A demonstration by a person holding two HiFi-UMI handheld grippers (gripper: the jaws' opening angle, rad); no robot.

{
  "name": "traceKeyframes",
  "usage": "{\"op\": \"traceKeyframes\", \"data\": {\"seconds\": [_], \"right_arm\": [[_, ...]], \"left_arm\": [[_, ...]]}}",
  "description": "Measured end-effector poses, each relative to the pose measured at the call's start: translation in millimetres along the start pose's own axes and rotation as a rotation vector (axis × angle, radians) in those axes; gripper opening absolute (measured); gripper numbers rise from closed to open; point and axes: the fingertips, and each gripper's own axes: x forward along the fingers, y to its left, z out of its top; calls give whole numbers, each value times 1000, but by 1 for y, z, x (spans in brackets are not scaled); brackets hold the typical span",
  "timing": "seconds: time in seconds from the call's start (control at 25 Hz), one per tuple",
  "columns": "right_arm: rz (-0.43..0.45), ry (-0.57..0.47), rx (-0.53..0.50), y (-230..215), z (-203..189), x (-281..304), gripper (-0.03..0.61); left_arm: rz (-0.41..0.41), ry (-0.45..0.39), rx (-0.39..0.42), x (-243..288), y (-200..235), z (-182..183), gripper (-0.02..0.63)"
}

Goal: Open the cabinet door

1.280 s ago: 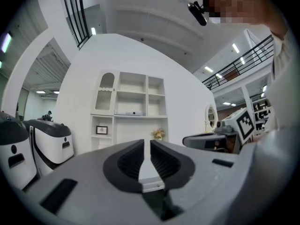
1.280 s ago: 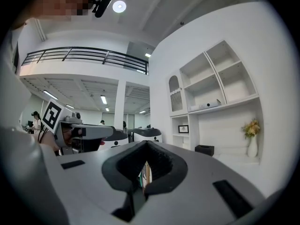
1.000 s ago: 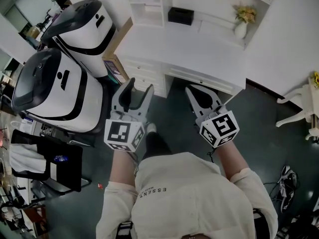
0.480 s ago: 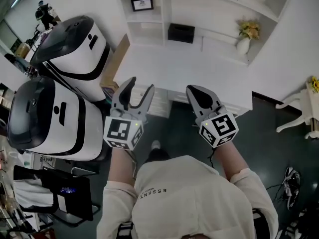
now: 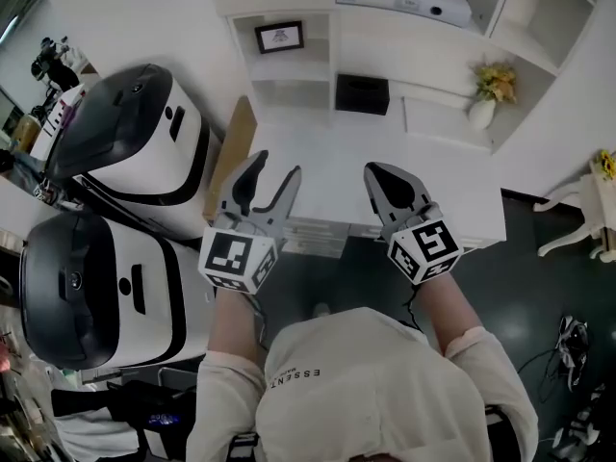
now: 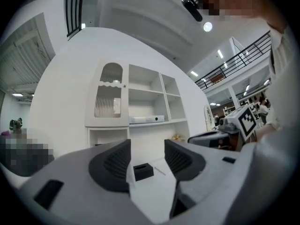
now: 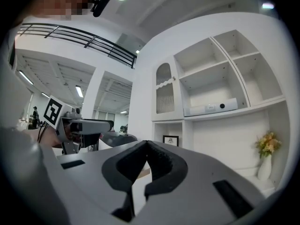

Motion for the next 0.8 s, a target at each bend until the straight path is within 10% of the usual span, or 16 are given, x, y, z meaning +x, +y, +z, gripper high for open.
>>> {"op": "traceKeyframes", "data": {"seconds": [0.52, 0.8], "right_arm": [[45, -31, -36, -77, 14, 98, 14], [39, -106, -99, -150, 59, 139, 14]], "left_arm": [[86, -48, -3, 105, 73, 5, 215], [78, -97, 121, 188, 86, 51, 215]]}}
